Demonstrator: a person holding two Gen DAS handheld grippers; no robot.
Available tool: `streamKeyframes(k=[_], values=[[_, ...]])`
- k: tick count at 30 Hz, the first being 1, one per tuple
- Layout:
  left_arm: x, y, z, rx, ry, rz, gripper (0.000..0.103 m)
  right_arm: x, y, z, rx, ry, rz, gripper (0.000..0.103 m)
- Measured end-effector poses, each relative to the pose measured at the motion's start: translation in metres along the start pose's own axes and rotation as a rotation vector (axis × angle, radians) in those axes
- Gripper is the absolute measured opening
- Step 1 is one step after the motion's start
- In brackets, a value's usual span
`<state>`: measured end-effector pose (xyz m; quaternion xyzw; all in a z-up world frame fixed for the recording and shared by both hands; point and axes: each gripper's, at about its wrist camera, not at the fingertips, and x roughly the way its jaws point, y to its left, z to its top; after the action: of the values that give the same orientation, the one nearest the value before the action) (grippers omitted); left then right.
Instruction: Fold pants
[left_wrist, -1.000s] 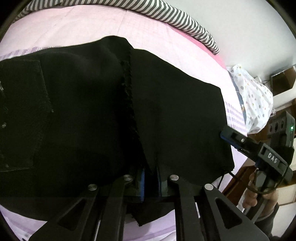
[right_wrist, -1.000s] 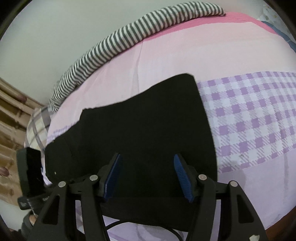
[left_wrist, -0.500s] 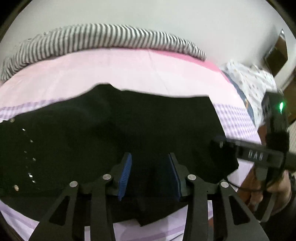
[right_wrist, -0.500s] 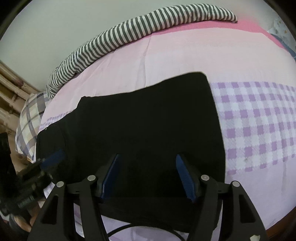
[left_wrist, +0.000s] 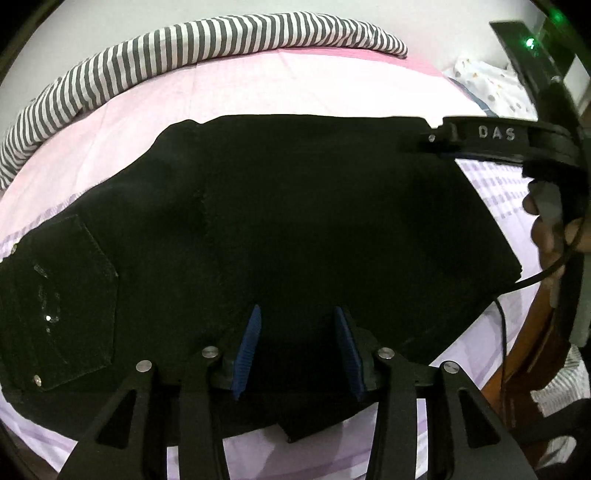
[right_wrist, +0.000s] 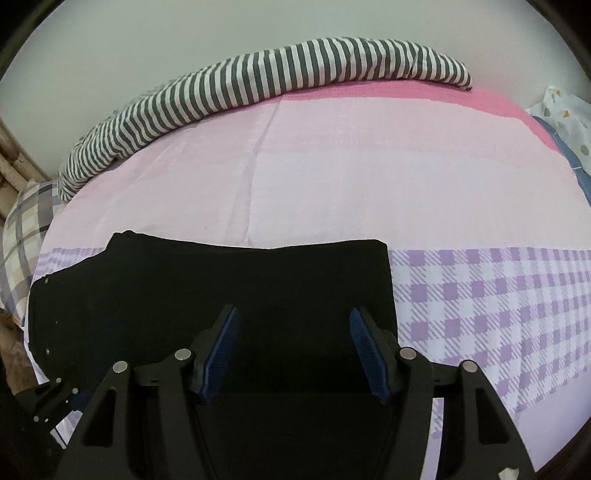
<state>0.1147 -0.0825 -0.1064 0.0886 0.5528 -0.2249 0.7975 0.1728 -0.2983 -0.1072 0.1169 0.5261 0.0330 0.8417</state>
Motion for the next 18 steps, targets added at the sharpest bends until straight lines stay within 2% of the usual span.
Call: streamKeyframes(k=[8,12,18], values=[[-0.013,0.027,0.001,-0.112,-0.016,-0.056,0.045,-0.004,0.001,-0.005,-0.01,0.013,-0.005,0.06],[-0.034,0.055,-0.004,-0.204,-0.067,-0.085,0.047,-0.012,0.003,-0.02,-0.035,0.023,-0.019,0.06],[-0.071,0.113,-0.024,-0.371,-0.149,-0.08,0.055,-0.024,0.005,-0.048,-0.072,0.061,-0.039,0.06]])
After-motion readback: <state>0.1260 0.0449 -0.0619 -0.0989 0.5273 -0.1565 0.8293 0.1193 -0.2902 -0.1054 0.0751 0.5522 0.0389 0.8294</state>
